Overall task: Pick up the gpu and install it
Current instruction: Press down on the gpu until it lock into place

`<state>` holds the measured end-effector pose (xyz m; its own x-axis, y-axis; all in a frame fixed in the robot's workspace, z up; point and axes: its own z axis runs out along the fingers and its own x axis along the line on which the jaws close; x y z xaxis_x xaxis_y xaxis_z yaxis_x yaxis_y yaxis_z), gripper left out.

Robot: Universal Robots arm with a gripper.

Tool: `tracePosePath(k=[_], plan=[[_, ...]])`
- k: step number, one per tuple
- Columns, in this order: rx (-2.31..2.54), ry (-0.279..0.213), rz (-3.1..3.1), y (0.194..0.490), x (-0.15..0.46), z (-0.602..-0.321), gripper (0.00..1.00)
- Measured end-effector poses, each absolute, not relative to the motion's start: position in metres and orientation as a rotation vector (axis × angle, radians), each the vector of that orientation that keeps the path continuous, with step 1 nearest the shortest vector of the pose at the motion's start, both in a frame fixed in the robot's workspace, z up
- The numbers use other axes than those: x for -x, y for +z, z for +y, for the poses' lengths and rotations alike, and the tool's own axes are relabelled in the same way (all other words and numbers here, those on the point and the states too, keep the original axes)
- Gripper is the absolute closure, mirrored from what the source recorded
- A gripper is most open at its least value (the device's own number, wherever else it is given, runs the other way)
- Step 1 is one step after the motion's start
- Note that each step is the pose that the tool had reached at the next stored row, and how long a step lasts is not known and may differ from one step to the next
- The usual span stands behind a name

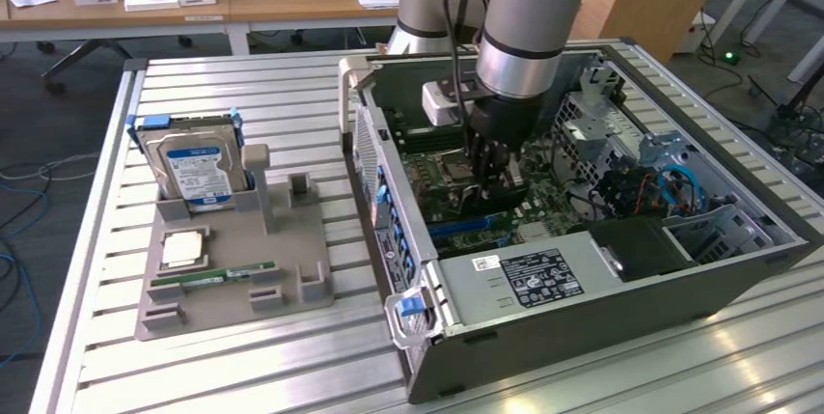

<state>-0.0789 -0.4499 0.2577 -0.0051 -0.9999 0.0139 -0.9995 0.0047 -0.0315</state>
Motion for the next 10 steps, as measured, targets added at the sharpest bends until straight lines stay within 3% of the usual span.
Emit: tracePosePath(k=[10], plan=[[2.207,-0.05,2.218,0.2572,0.0813,-0.4499,0.74]])
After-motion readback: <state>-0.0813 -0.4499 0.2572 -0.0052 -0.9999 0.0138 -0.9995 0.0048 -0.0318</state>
